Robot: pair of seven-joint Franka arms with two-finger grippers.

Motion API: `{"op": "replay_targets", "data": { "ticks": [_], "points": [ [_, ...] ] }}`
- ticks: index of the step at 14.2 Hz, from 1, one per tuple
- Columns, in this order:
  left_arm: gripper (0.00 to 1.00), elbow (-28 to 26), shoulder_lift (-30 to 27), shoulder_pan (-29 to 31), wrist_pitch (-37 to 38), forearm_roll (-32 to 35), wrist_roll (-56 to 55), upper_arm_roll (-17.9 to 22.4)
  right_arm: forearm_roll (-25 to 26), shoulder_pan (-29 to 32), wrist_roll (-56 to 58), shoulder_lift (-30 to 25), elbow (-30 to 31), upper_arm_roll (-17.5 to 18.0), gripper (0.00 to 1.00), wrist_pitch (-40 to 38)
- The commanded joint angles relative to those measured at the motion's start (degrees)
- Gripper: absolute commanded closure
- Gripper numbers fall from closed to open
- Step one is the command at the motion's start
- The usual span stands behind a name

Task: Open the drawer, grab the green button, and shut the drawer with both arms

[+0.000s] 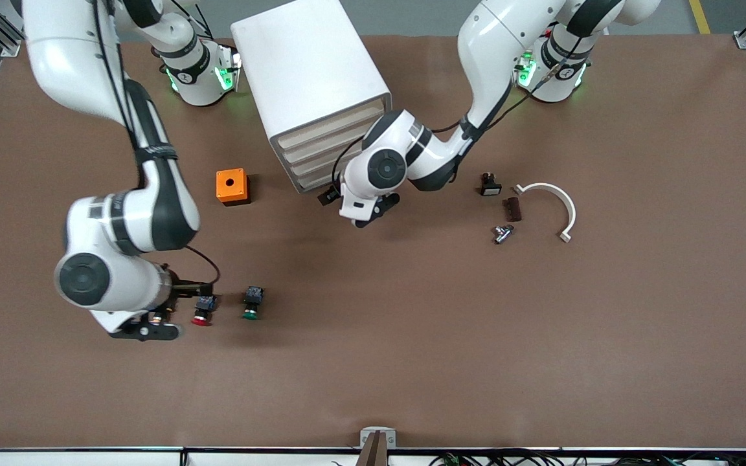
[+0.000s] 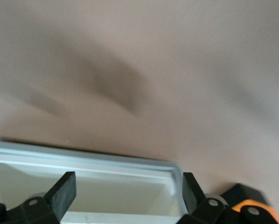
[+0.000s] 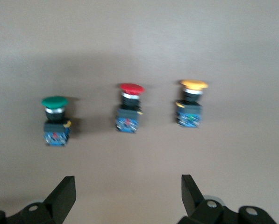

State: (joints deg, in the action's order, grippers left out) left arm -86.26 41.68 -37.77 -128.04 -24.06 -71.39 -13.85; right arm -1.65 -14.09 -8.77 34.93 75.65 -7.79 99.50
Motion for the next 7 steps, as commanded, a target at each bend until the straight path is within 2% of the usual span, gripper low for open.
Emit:
{"op": "replay_targets", "data": {
  "ticks": [1,4,7],
  "points": [
    [0.00,-0.8,-4.8,3.2,2.0,1.2,0.4,-0.1,3.2,2.7,3.7,-6.8,1.6,0.8,0.00,-6.6],
    [0.01,-0.7,-11.2,7.5,8.0,6.6,1.1,0.0,4.1,4.6,4.1,-11.5,1.6,0.8,0.00,-12.5],
    [0.01,-0.1,-17.7,12.8,16.6,8.3,8.1,0.0,3.5,6.1,6.2,-15.8,2.0,0.9,0.00,-15.6]
  ]
}}
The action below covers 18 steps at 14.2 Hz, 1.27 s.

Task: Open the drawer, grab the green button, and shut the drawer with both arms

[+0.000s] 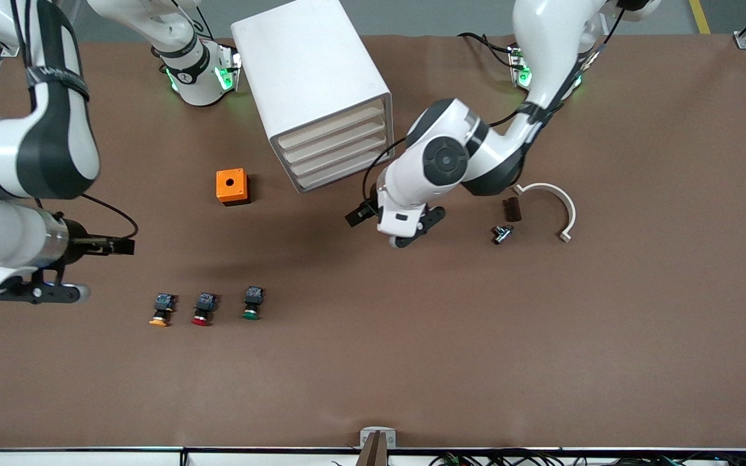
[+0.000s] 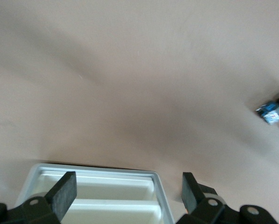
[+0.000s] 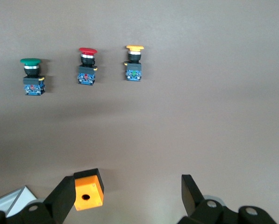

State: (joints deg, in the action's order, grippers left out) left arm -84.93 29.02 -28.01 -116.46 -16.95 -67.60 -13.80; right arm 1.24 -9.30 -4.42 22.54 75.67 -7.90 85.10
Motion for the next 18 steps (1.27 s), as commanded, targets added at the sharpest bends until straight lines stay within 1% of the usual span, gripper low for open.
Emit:
{"op": "replay_targets", "data": {
  "ticks": [1,3,4,6,10,13,15,17,18],
  "points": [
    [0.01,-1.5,-6.7,5.0,8.2,1.2,7.4,0.0,0.3,2.2,3.5,-4.5,1.9,1.0,0.00,-2.3],
    [0.01,-1.5,-9.6,9.3,13.2,1.3,13.2,0.1,0.1,3.8,5.6,-6.4,1.9,1.0,0.00,-2.8],
    [0.01,-1.5,-11.1,11.2,15.9,2.4,16.8,0.1,0.1,4.3,5.2,-7.2,1.8,1.0,0.00,-3.4],
    [0.01,-1.7,-14.0,13.3,21.8,10.0,23.1,-0.1,0.6,4.2,4.8,-8.0,1.2,1.1,0.00,-5.2],
    [0.01,-1.8,-18.1,23.0,25.5,10.6,33.9,-0.2,0.8,4.4,4.6,-8.1,0.6,0.8,0.00,-5.6],
    [0.01,-1.9,-19.9,29.2,27.1,10.6,41.4,-0.3,0.2,5.2,4.7,-8.2,-1.9,0.9,0.00,-6.2],
    [0.01,-2.0,-20.3,31.6,29.0,10.6,46.1,-0.2,-2.4,5.8,3.1,-8.7,-1.8,0.7,0.00,-7.8],
    [0.01,-2.2,-21.3,34.6,29.8,10.6,49.9,-0.1,-2.9,6.5,1.8,-9.8,-1.8,1.0,0.00,-9.4],
    [0.01,-2.3,-21.8,34.4,30.2,10.7,51.3,0.3,-2.6,6.1,1.8,-11.3,-1.4,1.1,0.00,-10.2]
  ]
}}
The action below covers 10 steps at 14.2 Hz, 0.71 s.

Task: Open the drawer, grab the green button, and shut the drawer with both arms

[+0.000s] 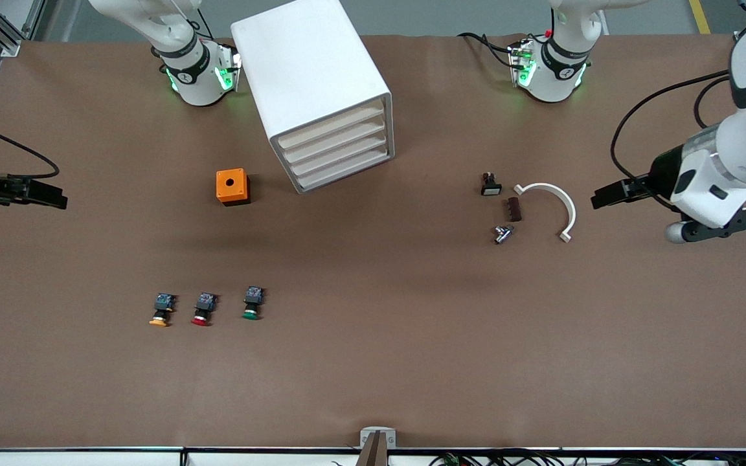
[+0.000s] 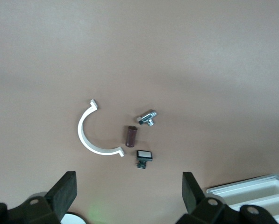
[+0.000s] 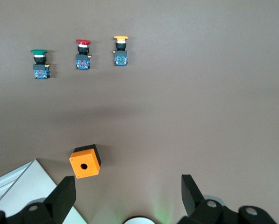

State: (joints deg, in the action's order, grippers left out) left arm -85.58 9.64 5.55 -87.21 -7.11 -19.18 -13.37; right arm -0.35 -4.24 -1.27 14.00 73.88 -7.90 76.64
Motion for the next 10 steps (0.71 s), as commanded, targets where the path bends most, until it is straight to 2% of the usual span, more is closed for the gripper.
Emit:
{"op": "replay_targets", "data": {
  "ticks": [1,3,6,10],
  "points": [
    [0.01,-2.4,-3.3,-0.9,1.0,1.0,3.8,1.9,-0.6,0.8,-1.3,-3.4,0.9,1.3,0.00,-1.8],
    [0.01,-4.0,-5.1,-6.5,1.0,1.0,4.8,9.1,-1.1,0.8,-1.3,-6.2,3.4,1.3,0.00,-0.9],
    [0.01,-6.0,-6.8,-7.0,0.6,1.1,5.9,10.0,-1.1,0.8,-1.2,-10.5,7.0,1.4,0.00,0.3],
    [0.01,-8.9,-9.4,-6.9,-0.9,1.8,6.4,10.0,-1.1,1.0,-1.2,-18.4,16.8,1.3,0.00,5.9]
  ]
}}
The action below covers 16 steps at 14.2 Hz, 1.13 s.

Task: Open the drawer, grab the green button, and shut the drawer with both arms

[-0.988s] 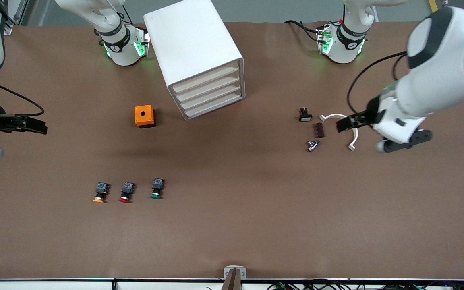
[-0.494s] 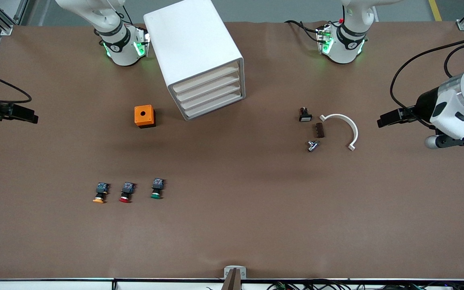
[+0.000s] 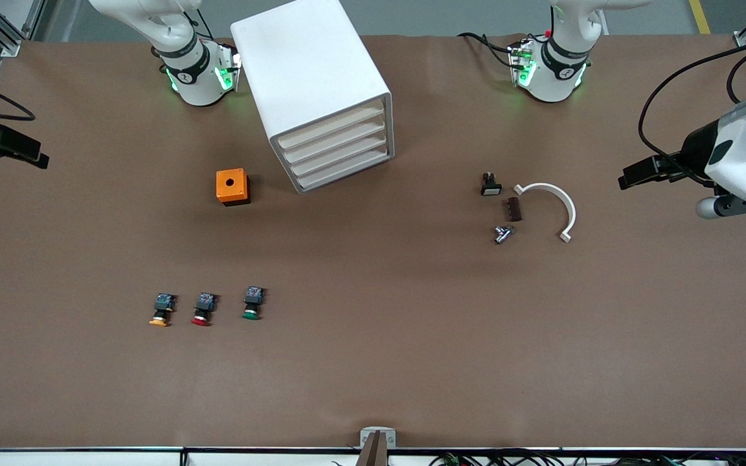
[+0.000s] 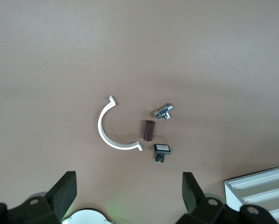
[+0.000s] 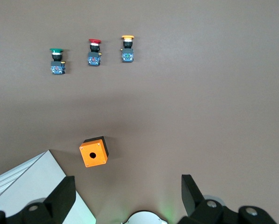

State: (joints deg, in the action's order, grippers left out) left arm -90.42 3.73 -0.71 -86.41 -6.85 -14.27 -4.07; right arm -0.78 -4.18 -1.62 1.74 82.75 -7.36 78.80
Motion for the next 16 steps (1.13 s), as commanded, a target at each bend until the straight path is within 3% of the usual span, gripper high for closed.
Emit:
{"op": "replay_targets", "data": {
  "ticks": [1,6,16],
  "points": [
    [0.01,-5.4,-4.6,-0.5,-3.3,1.7,1.9,0.8,-0.6,0.9,-0.8,-6.6,8.3,0.8,0.00,3.8],
    [0.01,-4.7,-5.2,0.5,-7.9,1.8,2.0,0.7,-0.1,0.8,-0.1,-8.0,8.1,0.8,0.00,3.5],
    [0.01,-2.1,-8.6,0.4,-4.2,4.2,4.1,0.6,0.2,0.1,2.9,-9.5,8.1,0.7,0.00,3.3]
  ]
}}
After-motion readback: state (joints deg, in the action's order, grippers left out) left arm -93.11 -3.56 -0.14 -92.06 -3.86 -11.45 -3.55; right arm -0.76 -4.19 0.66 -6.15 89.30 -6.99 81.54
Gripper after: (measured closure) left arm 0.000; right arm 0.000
